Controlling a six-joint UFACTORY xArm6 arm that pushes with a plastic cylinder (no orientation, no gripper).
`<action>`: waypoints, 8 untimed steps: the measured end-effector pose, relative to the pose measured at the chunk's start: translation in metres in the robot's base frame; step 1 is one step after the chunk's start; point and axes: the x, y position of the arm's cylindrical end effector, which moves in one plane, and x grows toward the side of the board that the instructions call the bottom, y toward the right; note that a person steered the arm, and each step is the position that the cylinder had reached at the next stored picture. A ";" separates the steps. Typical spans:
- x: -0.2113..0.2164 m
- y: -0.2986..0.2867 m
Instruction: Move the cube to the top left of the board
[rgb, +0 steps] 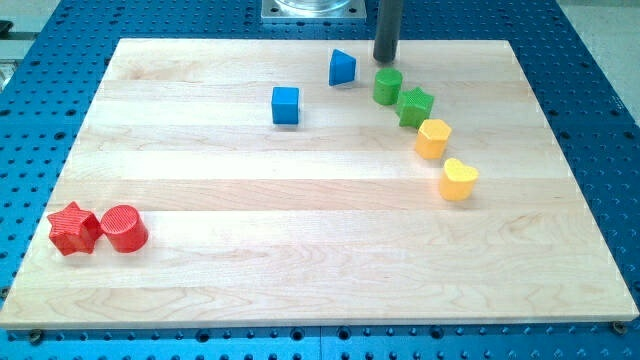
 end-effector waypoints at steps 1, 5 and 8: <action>0.044 -0.069; 0.125 -0.146; 0.071 -0.120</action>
